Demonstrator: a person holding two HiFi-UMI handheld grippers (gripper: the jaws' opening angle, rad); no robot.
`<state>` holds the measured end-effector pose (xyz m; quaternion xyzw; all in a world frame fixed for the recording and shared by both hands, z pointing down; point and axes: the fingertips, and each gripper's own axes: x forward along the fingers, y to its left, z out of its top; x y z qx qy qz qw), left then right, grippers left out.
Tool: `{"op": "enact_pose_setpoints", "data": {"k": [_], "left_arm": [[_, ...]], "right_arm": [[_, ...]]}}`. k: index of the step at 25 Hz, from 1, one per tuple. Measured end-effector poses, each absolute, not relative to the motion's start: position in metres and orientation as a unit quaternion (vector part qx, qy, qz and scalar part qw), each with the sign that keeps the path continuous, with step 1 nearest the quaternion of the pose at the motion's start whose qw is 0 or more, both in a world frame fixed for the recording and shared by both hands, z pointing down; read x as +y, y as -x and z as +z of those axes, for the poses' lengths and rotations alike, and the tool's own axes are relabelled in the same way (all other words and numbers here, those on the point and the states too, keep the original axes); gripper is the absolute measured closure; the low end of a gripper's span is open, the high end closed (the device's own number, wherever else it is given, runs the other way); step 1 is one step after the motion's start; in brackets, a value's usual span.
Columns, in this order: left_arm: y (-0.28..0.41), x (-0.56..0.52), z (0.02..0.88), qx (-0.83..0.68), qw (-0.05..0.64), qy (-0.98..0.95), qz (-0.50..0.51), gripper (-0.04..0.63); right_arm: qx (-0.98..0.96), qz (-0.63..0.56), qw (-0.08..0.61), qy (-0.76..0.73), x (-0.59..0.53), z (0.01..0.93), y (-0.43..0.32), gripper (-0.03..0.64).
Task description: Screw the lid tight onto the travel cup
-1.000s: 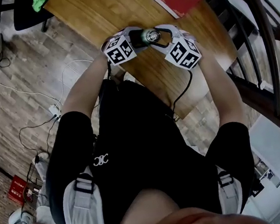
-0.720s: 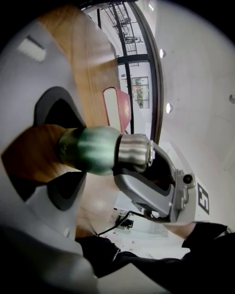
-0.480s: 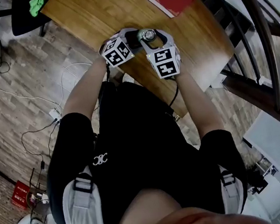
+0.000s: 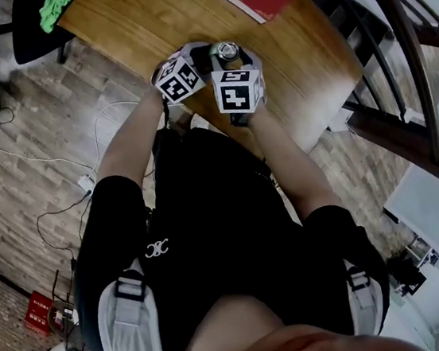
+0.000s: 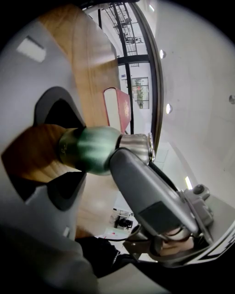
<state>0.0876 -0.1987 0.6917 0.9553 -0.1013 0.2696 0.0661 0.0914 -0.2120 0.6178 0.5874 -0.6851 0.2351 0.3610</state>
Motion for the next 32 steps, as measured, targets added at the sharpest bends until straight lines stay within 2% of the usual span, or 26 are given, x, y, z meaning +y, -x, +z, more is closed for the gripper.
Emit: {"op": "enact_pose_setpoints", "data": {"k": [6, 13, 18, 32], "left_arm": [[-0.088, -0.199, 0.693, -0.104, 0.075, -0.955, 0.266, 0.247], [-0.089, -0.199, 0.693, -0.084, 0.062, -0.956, 0.274, 0.249], [-0.089, -0.198, 0.694, -0.079, 0.058, -0.953, 0.287, 0.249], [-0.089, -0.200, 0.694, -0.105, 0.056, -0.951, 0.285, 0.249]], "right_arm": [[-0.747, 0.241, 0.315, -0.534, -0.214, 0.611, -0.087, 0.354], [-0.852, 0.070, 0.429, -0.292, -0.208, 0.611, -0.085, 0.355], [-0.856, 0.040, 0.481, -0.186, -0.206, 0.618, -0.083, 0.359], [-0.833, 0.100, 0.428, -0.336, -0.210, 0.617, -0.084, 0.360]]}}
